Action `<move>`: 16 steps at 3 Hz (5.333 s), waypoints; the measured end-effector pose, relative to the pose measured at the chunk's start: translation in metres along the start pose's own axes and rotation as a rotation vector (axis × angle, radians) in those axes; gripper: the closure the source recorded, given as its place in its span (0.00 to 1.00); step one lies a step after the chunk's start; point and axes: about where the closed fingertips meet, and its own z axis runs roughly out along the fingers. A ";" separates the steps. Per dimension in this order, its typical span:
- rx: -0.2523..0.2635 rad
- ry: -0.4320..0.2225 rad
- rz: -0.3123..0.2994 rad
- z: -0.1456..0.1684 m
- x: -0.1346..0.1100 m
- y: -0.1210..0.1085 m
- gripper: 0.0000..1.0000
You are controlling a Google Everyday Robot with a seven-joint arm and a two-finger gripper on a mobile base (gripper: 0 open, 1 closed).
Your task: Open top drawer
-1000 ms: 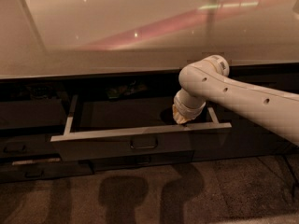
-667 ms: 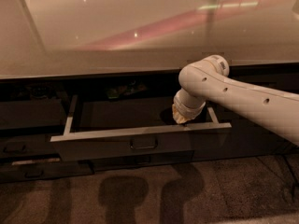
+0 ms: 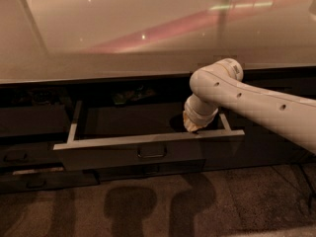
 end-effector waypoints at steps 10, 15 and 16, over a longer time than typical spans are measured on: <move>-0.269 0.304 0.254 0.031 -0.060 0.231 0.00; -0.047 0.387 0.268 -0.105 -0.074 0.158 0.00; 0.003 0.269 0.381 -0.105 -0.052 0.162 0.00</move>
Offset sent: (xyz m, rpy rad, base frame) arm -0.0413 0.0001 -0.0239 -0.1001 0.0246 -0.0673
